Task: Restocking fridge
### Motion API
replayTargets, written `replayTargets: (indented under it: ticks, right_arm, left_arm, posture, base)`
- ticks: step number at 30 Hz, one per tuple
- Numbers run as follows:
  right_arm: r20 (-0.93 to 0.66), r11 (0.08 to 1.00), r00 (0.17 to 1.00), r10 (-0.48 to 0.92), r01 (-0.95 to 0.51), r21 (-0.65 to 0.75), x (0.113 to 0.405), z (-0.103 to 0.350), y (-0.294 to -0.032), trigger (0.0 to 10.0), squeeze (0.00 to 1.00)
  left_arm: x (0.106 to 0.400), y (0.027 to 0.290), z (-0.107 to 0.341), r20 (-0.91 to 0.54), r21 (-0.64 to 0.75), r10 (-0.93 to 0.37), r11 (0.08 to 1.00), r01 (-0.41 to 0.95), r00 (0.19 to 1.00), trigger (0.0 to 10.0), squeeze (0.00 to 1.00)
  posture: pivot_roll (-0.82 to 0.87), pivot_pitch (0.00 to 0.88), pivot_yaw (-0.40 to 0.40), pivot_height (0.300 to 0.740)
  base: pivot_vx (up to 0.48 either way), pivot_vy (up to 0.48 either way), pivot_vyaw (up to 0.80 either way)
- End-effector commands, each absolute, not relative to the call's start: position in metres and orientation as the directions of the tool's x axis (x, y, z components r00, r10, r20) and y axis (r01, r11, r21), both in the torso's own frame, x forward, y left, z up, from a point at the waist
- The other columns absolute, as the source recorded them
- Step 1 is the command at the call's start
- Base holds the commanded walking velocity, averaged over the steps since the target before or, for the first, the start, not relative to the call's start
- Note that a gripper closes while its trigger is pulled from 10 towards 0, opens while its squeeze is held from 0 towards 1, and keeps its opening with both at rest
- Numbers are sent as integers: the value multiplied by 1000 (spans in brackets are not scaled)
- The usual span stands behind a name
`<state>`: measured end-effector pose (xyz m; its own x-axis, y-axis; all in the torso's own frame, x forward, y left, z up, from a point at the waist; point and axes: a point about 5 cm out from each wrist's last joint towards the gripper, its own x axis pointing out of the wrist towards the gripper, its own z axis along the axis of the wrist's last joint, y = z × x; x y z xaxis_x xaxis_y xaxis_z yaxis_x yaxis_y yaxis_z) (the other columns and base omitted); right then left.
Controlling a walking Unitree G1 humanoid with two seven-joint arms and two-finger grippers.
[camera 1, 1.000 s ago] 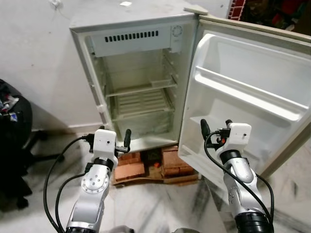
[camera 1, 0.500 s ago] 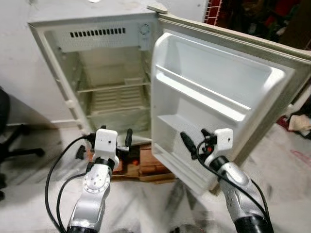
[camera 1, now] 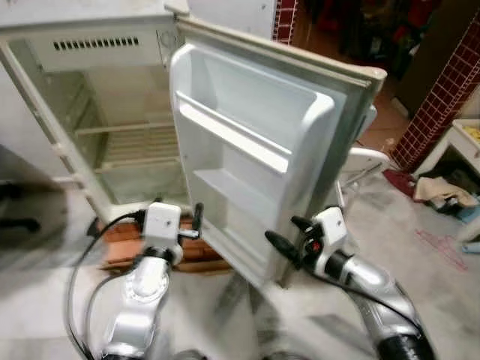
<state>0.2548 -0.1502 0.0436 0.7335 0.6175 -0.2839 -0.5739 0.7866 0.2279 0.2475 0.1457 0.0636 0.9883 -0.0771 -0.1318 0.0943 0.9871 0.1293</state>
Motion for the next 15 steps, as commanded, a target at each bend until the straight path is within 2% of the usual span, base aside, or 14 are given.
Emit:
replayTargets:
  ticks: [1,6,9,12,15]
  right_arm:
    - [-290,804,750,594,-564,187,261,48,-161,10000,0]
    - [-279,839,792,543,-527,137,272,54,-174,10000,0]
    - [-232,899,869,437,-428,90,287,62,-182,10000,0]
    - [-161,933,919,360,-352,79,299,75,-184,10000,0]
    - [-50,944,946,319,-313,105,315,94,-173,10000,0]
  left_arm:
    - [251,144,71,-99,138,-83,986,97,992,10000,0]
    - [251,143,71,-97,136,-76,987,89,992,10000,0]
    - [251,146,72,-95,142,-51,988,64,994,10000,0]
    - [250,153,70,-112,137,5,991,11,994,10000,0]
    - [243,171,59,-188,81,125,990,-112,974,10000,0]
  posture:
    - [-36,0,27,740]
    - [-35,0,27,740]
    - [-32,0,24,740]
    - [-31,0,25,740]
    - [-25,0,25,740]
  base:
    - [0,0,0]
    - [0,0,0]
    - [0,0,0]
    - [0,0,0]
    - [0,0,0]
